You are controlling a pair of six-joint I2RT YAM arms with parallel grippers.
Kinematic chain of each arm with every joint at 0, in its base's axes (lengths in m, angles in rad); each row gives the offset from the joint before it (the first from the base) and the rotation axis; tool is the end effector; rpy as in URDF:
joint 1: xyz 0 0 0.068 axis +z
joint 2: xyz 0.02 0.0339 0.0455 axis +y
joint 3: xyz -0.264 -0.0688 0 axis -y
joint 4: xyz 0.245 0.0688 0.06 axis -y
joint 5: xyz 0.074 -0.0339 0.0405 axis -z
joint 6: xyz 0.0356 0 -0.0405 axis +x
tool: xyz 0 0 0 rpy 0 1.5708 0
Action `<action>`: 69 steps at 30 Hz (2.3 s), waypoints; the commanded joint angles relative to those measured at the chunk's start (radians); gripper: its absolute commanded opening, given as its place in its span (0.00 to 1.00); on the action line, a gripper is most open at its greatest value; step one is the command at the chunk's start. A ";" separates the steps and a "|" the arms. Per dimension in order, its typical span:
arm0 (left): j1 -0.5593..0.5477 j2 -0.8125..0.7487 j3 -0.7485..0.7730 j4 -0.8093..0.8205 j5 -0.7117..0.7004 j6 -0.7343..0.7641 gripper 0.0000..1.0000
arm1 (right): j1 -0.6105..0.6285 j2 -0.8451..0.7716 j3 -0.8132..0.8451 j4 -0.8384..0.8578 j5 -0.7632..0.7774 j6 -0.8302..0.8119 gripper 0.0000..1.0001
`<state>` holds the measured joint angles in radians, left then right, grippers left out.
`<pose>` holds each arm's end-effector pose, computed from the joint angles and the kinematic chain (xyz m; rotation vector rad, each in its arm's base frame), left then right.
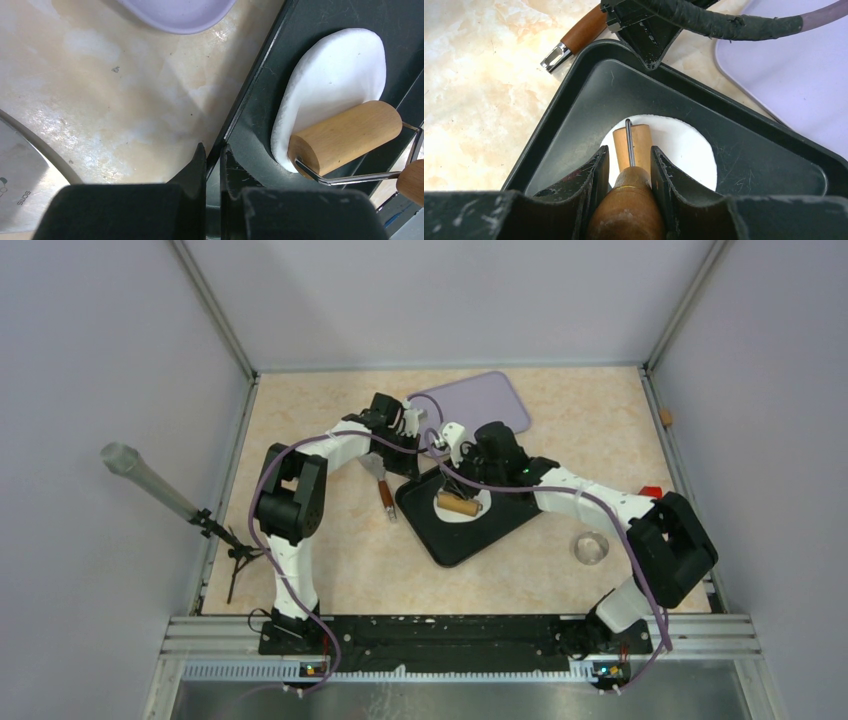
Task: Roll out the dumpling wrappers from the dough
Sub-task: Flatten out the dough on the work surface.
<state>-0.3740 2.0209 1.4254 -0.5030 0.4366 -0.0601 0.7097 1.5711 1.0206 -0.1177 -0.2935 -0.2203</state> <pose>0.3852 -0.1673 0.1688 0.5614 2.6301 -0.7209 0.2551 0.2327 0.2335 -1.1612 1.9526 0.5910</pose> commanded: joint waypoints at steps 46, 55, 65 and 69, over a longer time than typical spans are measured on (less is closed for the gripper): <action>0.004 0.065 -0.015 0.058 -0.085 -0.066 0.00 | 0.085 0.116 -0.090 -0.540 -0.360 -0.172 0.00; 0.006 0.062 -0.015 0.057 -0.081 -0.068 0.00 | 0.086 0.110 -0.088 -0.625 -0.377 -0.295 0.00; 0.004 0.064 -0.016 0.060 -0.083 -0.069 0.00 | 0.086 -0.014 -0.125 -0.635 -0.402 -0.413 0.00; 0.004 0.065 -0.016 0.061 -0.088 -0.072 0.00 | 0.086 -0.059 -0.053 -0.516 -0.286 -0.257 0.00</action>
<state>-0.3683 2.0209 1.4254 -0.4732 0.4530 -0.1070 0.7467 1.4891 1.0023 -0.3073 -0.5480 -0.6960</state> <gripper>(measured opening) 0.044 0.321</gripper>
